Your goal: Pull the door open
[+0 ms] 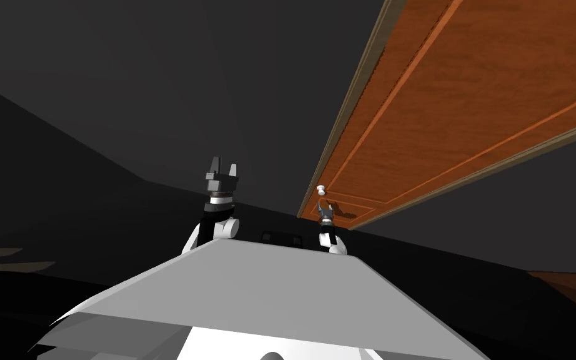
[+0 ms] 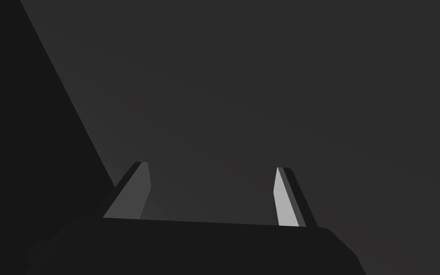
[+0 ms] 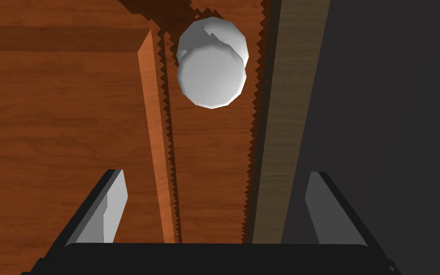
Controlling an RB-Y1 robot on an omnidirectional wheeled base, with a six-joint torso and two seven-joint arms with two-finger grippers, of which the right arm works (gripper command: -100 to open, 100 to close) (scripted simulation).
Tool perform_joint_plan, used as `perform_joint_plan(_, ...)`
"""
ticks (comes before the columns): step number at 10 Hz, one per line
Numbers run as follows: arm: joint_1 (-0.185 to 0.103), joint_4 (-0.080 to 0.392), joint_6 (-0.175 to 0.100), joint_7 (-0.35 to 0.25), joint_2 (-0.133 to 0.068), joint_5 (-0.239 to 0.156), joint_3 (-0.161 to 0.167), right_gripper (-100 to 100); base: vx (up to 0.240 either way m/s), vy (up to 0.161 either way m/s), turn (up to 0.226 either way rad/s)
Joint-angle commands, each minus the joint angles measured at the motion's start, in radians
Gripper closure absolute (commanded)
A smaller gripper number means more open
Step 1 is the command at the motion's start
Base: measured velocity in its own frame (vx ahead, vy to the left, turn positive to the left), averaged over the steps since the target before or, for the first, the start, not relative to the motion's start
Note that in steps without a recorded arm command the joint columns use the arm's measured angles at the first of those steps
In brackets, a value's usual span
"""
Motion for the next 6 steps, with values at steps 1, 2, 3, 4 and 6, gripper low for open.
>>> perform_joint_plan(1,-0.001,0.021,-0.017,-0.009,-0.015,-0.009,-0.011,-100,0.192,0.041,0.134)
perform_joint_plan(2,0.003,0.028,-0.026,-0.017,-0.028,-0.015,-0.019,-100,0.194,0.033,0.136)
perform_joint_plan(3,0.009,0.036,-0.035,-0.025,-0.043,-0.023,-0.028,-100,0.201,0.015,0.136)
perform_joint_plan(4,0.009,0.036,-0.035,-0.025,-0.043,-0.023,-0.028,-100,0.134,0.0,0.041)
perform_joint_plan(6,0.021,0.054,-0.057,-0.045,-0.076,-0.04,-0.049,-100,0.174,-0.007,0.157)
